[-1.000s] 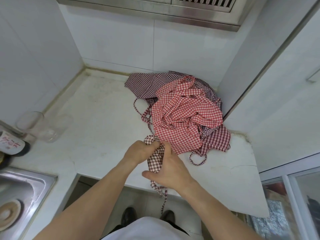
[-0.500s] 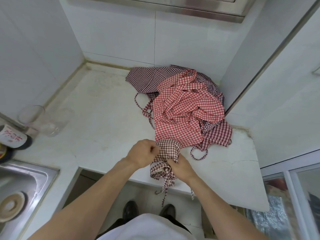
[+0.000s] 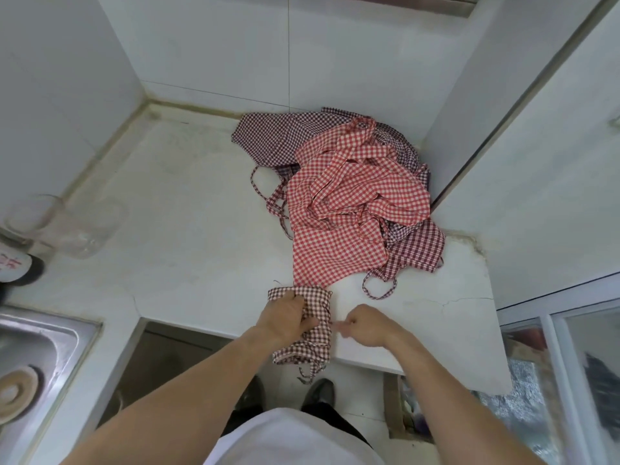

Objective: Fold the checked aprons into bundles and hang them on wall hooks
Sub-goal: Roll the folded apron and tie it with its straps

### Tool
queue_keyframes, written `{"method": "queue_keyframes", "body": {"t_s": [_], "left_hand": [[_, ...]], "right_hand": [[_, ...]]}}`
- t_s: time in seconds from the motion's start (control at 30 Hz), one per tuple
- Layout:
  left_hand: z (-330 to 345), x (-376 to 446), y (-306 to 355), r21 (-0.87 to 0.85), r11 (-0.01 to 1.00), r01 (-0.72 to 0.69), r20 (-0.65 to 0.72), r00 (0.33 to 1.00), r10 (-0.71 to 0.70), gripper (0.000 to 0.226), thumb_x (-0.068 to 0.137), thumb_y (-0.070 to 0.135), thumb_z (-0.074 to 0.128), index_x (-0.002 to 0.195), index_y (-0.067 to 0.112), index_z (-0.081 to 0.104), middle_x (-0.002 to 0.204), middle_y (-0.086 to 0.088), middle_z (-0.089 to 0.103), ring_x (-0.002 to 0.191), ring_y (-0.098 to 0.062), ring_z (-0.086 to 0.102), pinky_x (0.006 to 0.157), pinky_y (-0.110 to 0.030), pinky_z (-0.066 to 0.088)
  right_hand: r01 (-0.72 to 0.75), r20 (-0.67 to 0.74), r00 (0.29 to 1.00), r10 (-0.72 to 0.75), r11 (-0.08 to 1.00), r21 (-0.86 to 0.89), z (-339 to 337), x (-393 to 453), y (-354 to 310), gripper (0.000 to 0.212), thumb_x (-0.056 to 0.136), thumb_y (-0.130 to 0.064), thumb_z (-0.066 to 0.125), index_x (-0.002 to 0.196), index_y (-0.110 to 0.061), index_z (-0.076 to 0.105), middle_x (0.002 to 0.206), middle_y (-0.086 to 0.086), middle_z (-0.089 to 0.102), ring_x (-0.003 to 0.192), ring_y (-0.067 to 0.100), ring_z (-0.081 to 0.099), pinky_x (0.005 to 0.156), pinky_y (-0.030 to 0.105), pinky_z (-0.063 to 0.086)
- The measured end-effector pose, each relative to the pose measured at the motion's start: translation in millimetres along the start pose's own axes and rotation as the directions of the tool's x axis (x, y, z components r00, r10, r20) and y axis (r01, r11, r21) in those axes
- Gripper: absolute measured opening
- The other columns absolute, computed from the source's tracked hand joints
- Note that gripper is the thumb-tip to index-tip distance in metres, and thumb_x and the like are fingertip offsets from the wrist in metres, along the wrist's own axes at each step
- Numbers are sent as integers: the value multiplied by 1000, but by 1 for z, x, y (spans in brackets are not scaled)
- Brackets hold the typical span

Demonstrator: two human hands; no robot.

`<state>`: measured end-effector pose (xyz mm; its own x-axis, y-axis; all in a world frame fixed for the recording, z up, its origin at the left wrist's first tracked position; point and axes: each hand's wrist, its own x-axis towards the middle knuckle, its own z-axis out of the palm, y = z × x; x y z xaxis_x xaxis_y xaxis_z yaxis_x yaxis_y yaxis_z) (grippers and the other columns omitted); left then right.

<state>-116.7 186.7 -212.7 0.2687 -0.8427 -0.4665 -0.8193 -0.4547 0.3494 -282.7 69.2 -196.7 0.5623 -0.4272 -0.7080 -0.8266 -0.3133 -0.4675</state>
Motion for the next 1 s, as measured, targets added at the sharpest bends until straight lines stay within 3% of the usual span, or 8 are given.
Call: {"method": "queue_keyframes", "body": {"t_s": [0.1,0.23,0.37,0.47,0.67,0.83,0.93,1.0], "left_hand": [[6,5,1,60,998,-5,11,1000,4,48,95,54,51,117,12,56,127,-7,54,110,-24,55,100,-37,43],[12,11,12,75,997,-6,-2,1000,6,48,96,52,51,122,12,55,128,-7,53,114,-25,53,103,-37,39],[14,14,18,80,997,13,7,1000,-13,49,98,51,46,129,14,52,127,-7,52,117,-25,51,104,-38,38],[11,13,14,-54,998,40,21,999,-39,43,99,49,45,121,13,55,127,-7,53,114,-25,53,103,-39,39],[4,16,15,-99,993,70,72,995,-64,49,100,53,42,123,11,53,131,-8,51,119,-26,51,105,-39,39],[-3,18,22,-86,995,50,102,994,-41,32,101,36,46,116,11,58,118,-7,51,110,-26,55,97,-39,47],[-7,23,23,-116,992,53,157,987,-34,21,96,25,47,106,18,65,113,-5,60,102,-22,60,91,-36,52],[-14,23,23,-170,984,48,178,984,-18,20,98,26,45,95,20,64,102,-1,64,90,-18,61,84,-32,52]], "right_hand": [[30,-113,994,-11,984,174,-30,-9,18,38,100,-39,53,71,-14,58,80,10,60,74,18,52,69,32,39],[247,-211,961,-180,902,353,-35,-21,-13,29,99,-17,55,71,-20,64,92,-5,61,79,7,54,77,20,41],[354,-270,925,-267,863,361,-5,-20,-35,33,94,-11,52,63,-12,65,59,-11,57,62,2,50,67,23,41],[366,-372,907,-196,803,470,6,-13,-14,35,86,-22,47,53,-12,42,56,5,43,61,16,43,65,34,37],[251,-406,914,27,748,615,19,-18,19,40,88,-27,53,54,-12,39,55,4,38,58,17,38,68,40,34],[485,-482,853,-201,646,589,19,-32,-43,40,95,-23,46,56,-19,37,55,-5,35,58,16,36,61,38,36],[506,-477,847,-235,633,586,21,-25,-60,45,100,-23,39,57,-32,45,58,-7,42,64,16,43,68,39,40],[495,-462,858,-224,604,625,17,-20,-61,41,99,-24,38,60,-25,47,62,-1,43,65,16,42,68,33,37]]}}
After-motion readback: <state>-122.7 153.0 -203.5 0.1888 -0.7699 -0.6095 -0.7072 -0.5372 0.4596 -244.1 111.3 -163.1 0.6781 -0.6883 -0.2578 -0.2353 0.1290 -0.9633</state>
